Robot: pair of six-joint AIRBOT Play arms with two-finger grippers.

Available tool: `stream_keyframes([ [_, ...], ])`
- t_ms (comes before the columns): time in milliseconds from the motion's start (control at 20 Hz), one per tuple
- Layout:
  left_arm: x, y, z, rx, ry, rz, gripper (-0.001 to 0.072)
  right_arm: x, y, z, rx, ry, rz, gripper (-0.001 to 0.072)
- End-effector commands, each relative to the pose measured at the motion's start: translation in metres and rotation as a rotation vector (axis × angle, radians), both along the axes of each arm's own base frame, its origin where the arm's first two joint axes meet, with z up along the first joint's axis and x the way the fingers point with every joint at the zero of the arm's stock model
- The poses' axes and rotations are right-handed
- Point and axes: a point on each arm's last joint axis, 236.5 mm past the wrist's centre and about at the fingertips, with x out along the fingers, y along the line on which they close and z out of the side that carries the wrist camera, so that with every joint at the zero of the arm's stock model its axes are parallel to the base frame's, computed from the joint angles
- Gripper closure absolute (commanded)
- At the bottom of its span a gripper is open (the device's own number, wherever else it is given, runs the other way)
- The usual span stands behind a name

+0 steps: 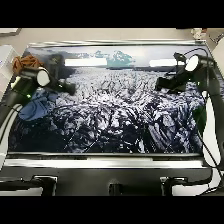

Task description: Fold the clothes and pants, and hang the long-sleeved shirts on hangers.

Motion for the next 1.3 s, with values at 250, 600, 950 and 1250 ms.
stream_keyframes([
  [250, -0.066, 0.28, -0.019, -0.328, 0.18, 0.974, -0.0012, -0.021, 0.001, -0.019, -0.006, 0.121, 0.027, 0.0025],
  [600, -0.045, 0.287, -0.082, -0.637, 0.08, 0.881, -0.0011, -0.021, 0.014, -0.027, 0.044, 0.139, 0.054, 0.0025],
  [950, -0.034, 0.268, -0.144, -0.625, 0.175, 0.84, -0.0011, -0.045, 0.022, -0.028, 0.078, 0.238, 0.08, 0.0025],
  [1250, -0.044, 0.275, -0.156, -0.56, 0.207, 0.832, 0.0331, -0.068, 0.022, -0.028, 0.079, 0.333, 0.1, 0.0025],
])
